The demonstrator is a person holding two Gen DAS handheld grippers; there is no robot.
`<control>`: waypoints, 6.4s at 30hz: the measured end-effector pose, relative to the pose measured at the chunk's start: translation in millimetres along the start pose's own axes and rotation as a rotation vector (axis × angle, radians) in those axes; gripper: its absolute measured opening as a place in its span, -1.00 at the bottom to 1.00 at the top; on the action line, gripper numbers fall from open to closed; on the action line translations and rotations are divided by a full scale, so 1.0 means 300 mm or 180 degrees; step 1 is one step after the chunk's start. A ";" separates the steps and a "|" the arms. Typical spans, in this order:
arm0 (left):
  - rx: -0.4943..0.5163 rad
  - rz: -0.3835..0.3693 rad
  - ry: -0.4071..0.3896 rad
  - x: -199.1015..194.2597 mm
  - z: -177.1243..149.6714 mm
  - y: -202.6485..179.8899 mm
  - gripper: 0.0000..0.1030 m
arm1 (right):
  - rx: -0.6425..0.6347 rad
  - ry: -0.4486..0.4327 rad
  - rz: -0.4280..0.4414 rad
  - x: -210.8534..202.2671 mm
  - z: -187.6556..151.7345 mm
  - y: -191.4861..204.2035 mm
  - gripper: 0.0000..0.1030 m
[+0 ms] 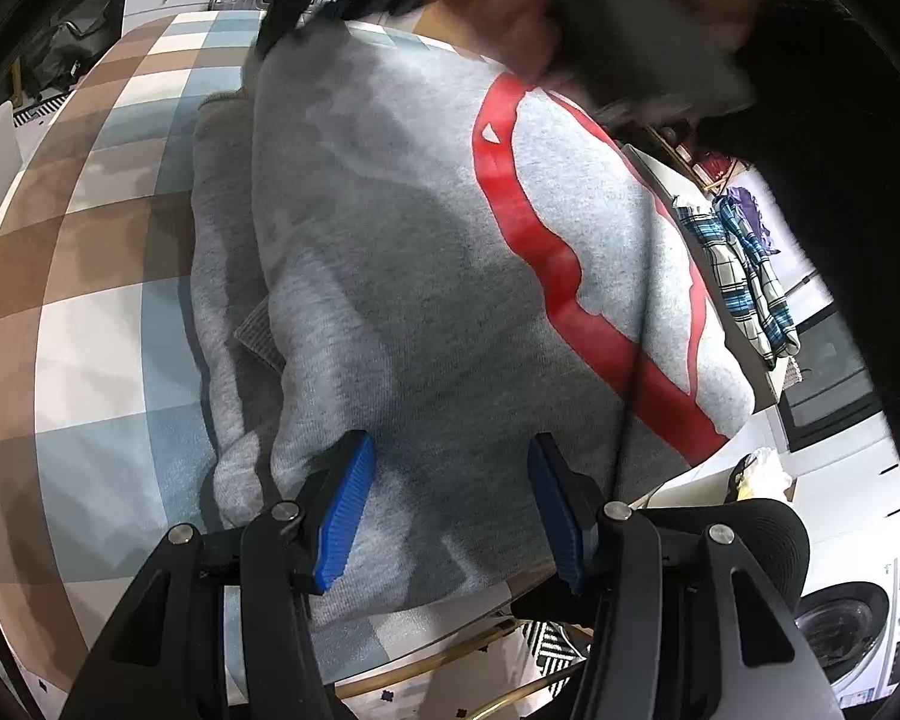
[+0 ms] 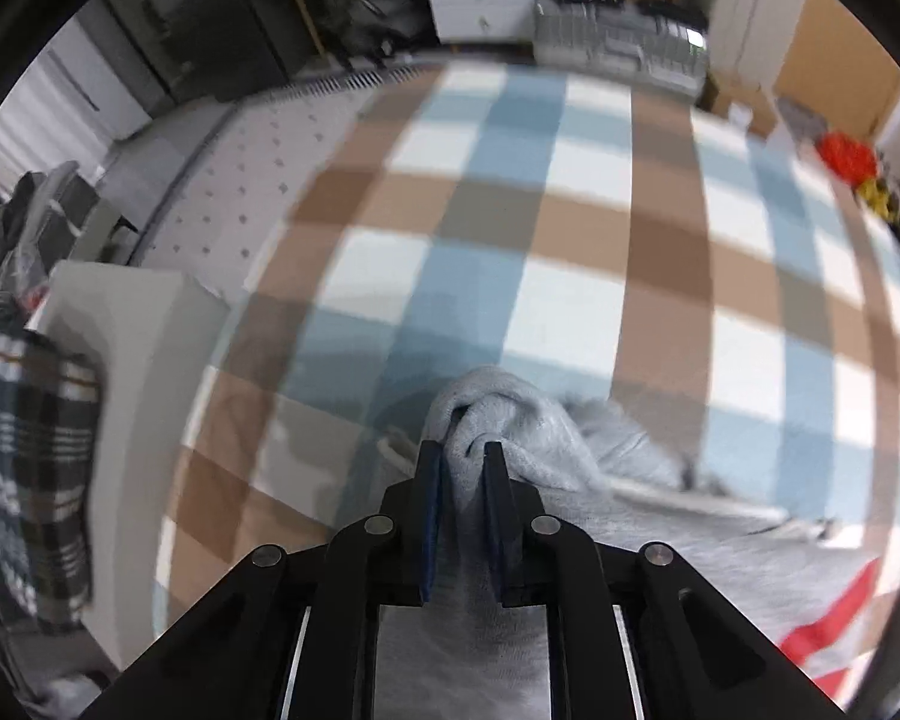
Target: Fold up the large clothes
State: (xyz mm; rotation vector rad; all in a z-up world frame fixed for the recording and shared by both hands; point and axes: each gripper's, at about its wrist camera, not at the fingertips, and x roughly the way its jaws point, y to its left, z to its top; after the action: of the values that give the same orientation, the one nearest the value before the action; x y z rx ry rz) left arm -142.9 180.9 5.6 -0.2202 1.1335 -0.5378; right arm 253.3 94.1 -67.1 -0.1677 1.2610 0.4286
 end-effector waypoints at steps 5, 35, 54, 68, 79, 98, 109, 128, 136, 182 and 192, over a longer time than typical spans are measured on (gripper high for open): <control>-0.0022 -0.0103 -0.0011 -0.005 -0.005 0.018 -0.09 | 0.0394 -0.0041 0.0693 0.029 0.000 -0.074 0.23; -0.0247 -0.0144 -0.0086 -0.001 -0.005 0.035 0.02 | -0.0144 -0.0238 0.0798 -0.356 -0.445 -0.388 0.92; -0.0159 -0.0245 -0.0038 0.007 0.009 0.035 0.11 | -0.0229 -0.0220 0.0214 -0.118 -0.183 -0.569 -0.94; -0.0019 -0.0101 -0.0056 0.022 0.006 -0.004 0.32 | -0.0509 -0.0599 0.0537 -0.241 -0.116 -0.532 0.71; -0.0036 -0.0166 -0.0047 0.017 0.000 0.007 0.32 | -0.0961 0.0124 0.0487 -0.021 -0.077 -0.376 -0.32; -0.0011 -0.0166 -0.0050 0.017 0.006 0.003 0.40 | -0.0547 -0.0486 -0.0155 -0.087 -0.083 -0.387 -0.96; -0.0294 -0.0408 -0.0135 -0.049 0.011 0.040 0.40 | -0.0201 -0.0946 0.0423 -0.505 -0.418 -0.466 -0.03; -0.1057 -0.0033 -0.0028 -0.008 0.114 0.223 0.55 | 0.0863 -0.0780 0.2113 -0.310 -0.753 -0.533 0.29; -0.1010 0.0331 0.0053 -0.056 0.192 0.310 0.56 | 0.1174 -0.1264 0.1531 -0.394 -0.775 -0.735 1.00; -0.0547 -0.0782 0.0989 0.344 0.369 0.071 0.13 | 0.1084 -0.0400 0.2525 -0.096 -0.799 -0.661 0.79; -0.0395 -0.0788 0.0724 0.268 0.342 0.018 -0.36 | 0.0952 -0.0929 0.2429 -0.242 -0.849 -0.614 0.26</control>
State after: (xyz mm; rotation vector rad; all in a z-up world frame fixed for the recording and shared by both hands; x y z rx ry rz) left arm -23.6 134.0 -17.9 -0.4188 1.3722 -0.7257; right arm 84.6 -179.4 -96.5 0.6317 1.0491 0.8714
